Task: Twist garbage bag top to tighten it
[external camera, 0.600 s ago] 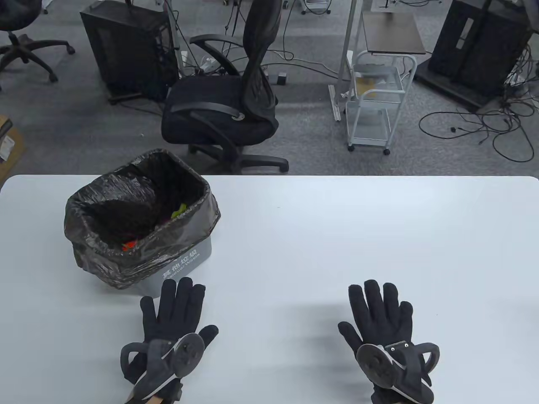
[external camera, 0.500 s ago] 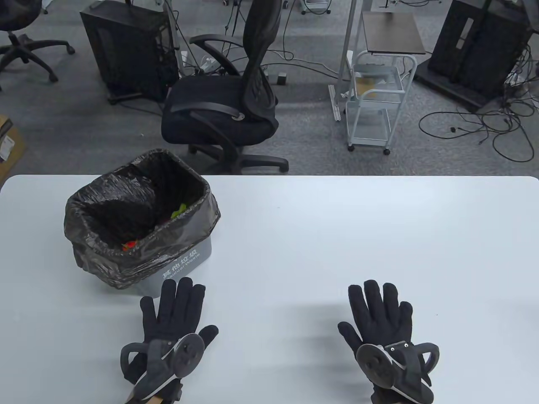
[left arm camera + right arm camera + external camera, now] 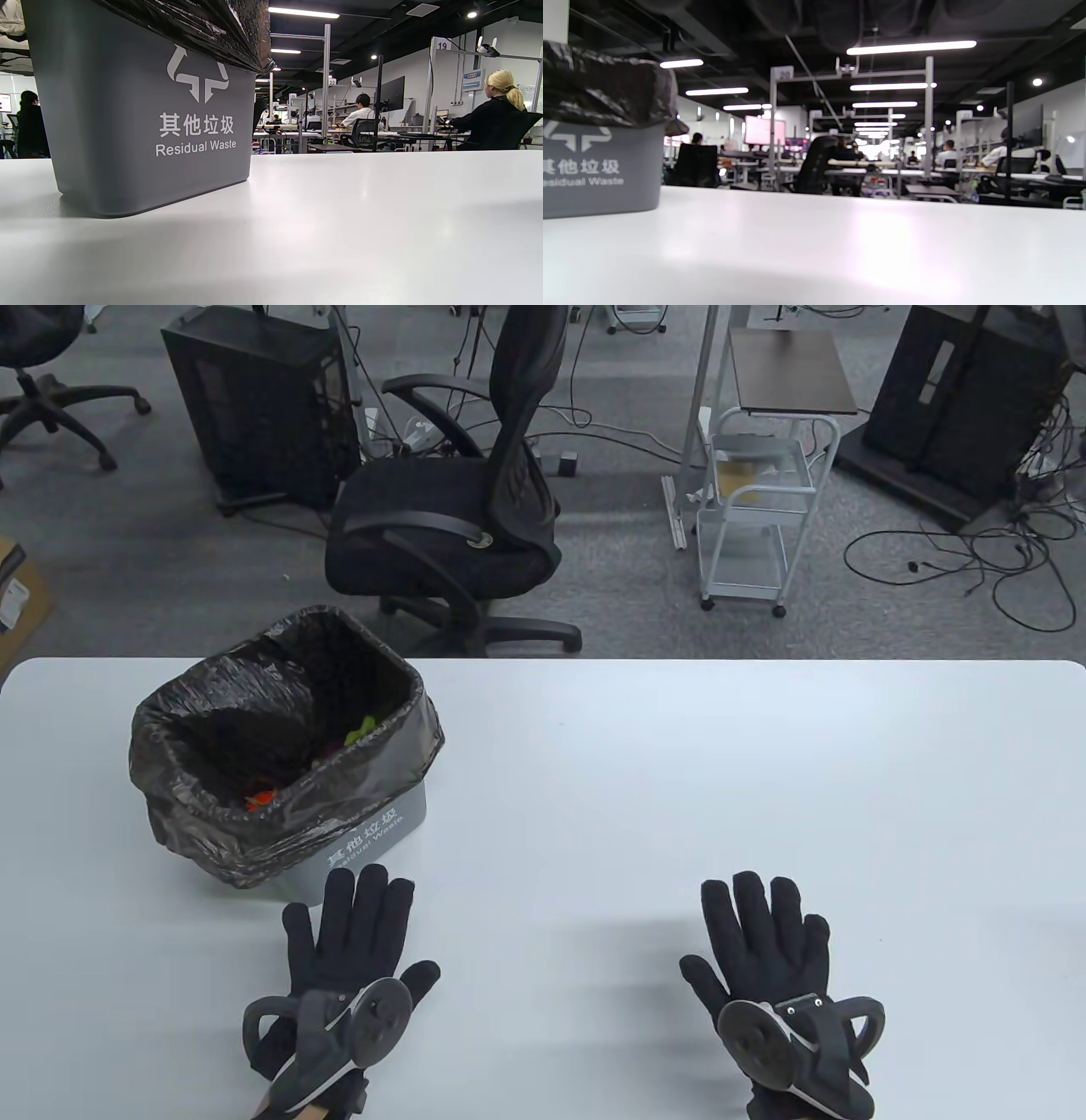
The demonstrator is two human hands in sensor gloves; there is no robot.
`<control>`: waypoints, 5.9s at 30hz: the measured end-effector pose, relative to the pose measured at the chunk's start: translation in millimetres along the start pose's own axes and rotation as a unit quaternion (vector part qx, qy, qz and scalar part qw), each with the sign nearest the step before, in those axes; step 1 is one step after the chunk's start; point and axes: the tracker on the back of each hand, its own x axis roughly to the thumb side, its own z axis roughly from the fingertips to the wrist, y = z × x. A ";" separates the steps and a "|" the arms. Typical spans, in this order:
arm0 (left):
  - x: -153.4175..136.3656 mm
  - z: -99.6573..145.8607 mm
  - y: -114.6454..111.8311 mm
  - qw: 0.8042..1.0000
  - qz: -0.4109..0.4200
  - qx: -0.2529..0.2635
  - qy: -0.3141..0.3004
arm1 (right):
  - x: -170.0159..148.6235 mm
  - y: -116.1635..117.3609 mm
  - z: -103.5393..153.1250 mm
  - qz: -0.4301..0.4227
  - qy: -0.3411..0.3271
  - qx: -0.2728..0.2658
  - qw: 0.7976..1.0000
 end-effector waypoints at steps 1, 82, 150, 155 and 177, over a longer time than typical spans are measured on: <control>0.5 0.0 -0.4 1.000 -0.001 -0.001 -0.001 | 0.4 -0.2 -0.1 -0.001 -0.001 -0.001 1.000; 9.4 -109.3 102.4 0.979 -0.101 0.167 0.060 | 15.2 7.8 -0.4 -0.005 -0.042 0.030 0.999; 0.6 -87.7 15.8 0.996 -0.039 0.076 0.026 | -4.3 38.4 -102.9 -0.054 0.056 0.030 0.997; 3.1 -87.9 21.1 0.996 -0.009 0.086 0.011 | 0.6 37.0 -103.9 -0.063 0.066 0.004 0.996; 15.2 -74.0 82.2 0.981 -0.045 0.176 0.073 | 1.4 -26.6 -103.7 -0.036 0.053 -0.068 0.996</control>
